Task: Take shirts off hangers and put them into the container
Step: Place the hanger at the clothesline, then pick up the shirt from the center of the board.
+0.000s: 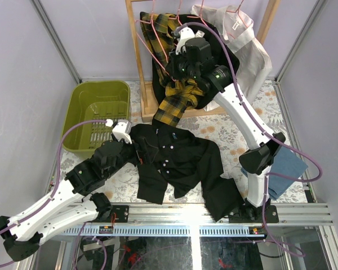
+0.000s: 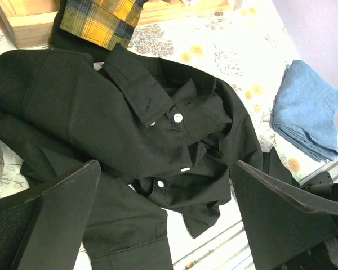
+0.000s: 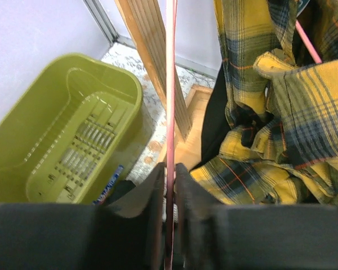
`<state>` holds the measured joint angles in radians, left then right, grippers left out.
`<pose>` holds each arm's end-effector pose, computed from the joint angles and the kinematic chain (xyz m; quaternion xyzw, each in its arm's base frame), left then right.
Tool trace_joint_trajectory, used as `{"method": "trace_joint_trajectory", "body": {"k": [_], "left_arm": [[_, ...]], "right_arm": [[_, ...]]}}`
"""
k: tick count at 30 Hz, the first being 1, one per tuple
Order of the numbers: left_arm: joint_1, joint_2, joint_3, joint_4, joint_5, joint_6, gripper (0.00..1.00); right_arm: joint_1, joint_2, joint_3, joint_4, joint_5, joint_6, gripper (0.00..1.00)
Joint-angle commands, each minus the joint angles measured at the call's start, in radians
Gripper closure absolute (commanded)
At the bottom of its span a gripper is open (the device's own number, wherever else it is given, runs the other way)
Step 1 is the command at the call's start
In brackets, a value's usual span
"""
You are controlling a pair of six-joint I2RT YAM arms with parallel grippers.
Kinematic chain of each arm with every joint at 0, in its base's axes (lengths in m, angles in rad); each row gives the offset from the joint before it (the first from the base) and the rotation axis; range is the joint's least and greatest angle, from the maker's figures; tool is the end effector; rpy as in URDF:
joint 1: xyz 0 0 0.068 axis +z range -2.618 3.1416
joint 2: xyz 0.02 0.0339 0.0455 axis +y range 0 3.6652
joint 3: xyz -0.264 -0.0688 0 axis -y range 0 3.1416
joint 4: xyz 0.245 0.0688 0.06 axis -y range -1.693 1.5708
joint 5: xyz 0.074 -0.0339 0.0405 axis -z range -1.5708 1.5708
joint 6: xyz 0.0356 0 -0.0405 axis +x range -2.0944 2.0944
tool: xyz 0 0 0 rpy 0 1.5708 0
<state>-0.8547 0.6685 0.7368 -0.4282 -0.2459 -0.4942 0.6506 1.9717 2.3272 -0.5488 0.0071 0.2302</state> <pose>0.1081 -0.1110 0.3155 0.0776 0.8153 -0.2740 0.5041 0.3498 0.2659 0.4770 -0.1589 0.7555 0.2685 0.5761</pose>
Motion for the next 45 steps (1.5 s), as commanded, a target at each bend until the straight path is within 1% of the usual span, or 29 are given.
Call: {"method": "trace_joint_trajectory", "body": {"k": [1,3,5,6,7,8,10,11,15,16,18,20,24,27,29,32,36,39,41,45], "left_arm": [[0.002,-0.004,0.023,-0.013,-0.051,-0.043,0.00],[0.001,-0.003,0.020,-0.011,-0.054,-0.053,0.00],[0.001,-0.003,0.014,-0.003,-0.055,-0.057,0.00],[0.001,-0.001,0.012,0.001,-0.057,-0.059,0.00],[0.002,0.001,0.013,0.004,-0.059,-0.061,0.00],[0.001,0.002,0.013,0.008,-0.068,-0.067,0.00],[0.002,0.007,0.010,0.024,-0.073,-0.064,0.00],[0.002,0.011,0.007,0.033,-0.071,-0.062,0.00],[0.002,0.046,0.005,0.045,-0.086,-0.100,0.00],[0.001,0.059,0.007,0.052,-0.088,-0.113,0.00],[0.002,0.093,0.014,0.057,-0.088,-0.153,0.00],[0.001,0.144,0.028,0.067,-0.082,-0.191,0.00],[0.002,0.248,0.069,0.133,-0.034,-0.157,0.00],[0.001,0.363,0.140,0.126,-0.033,-0.121,0.00],[0.001,0.444,0.212,0.098,-0.043,-0.087,0.00],[0.000,0.562,0.292,0.053,-0.077,-0.044,0.00],[0.000,0.715,0.328,0.083,-0.098,0.023,0.00],[-0.001,0.836,0.363,0.059,-0.100,-0.012,0.00],[0.000,0.899,0.366,0.047,-0.114,-0.071,0.00],[0.000,0.993,0.350,0.028,-0.140,-0.128,0.00]], "right_arm": [[0.000,-0.081,-0.008,-0.045,-0.015,-0.062,0.67],[0.000,-0.104,-0.022,-0.038,-0.013,-0.076,0.56],[0.000,-0.143,-0.063,-0.007,-0.018,-0.092,0.39],[0.000,-0.167,-0.088,0.009,-0.020,-0.100,0.33],[0.000,-0.197,-0.121,0.027,-0.020,-0.103,0.29],[0.000,-0.227,-0.157,0.044,-0.014,-0.105,0.27],[0.000,-0.298,-0.262,0.097,0.001,-0.104,0.20],[0.000,-0.373,-0.328,0.132,0.016,-0.099,0.18],[0.000,-0.576,-0.646,0.297,0.064,-0.068,0.15],[0.000,-0.624,-0.748,0.331,0.084,-0.055,0.14],[0.000,-0.716,-0.884,0.387,0.129,-0.022,0.14],[0.000,-0.799,-1.008,0.423,0.200,0.051,0.14],[0.000,-0.964,-1.262,0.461,0.287,0.180,0.14],[0.000,-1.073,-1.416,0.449,0.335,0.270,0.14],[0.000,-1.117,-1.478,0.417,0.351,0.310,0.14],[0.000,-1.164,-1.526,0.352,0.367,0.362,0.14],[0.000,-1.206,-1.567,0.301,0.404,0.386,0.14],[0.000,-1.221,-1.588,0.286,0.425,0.403,0.13],[0.000,-1.222,-1.592,0.284,0.419,0.408,0.13],[0.000,-1.199,-1.583,0.265,0.396,0.400,0.13]]}}
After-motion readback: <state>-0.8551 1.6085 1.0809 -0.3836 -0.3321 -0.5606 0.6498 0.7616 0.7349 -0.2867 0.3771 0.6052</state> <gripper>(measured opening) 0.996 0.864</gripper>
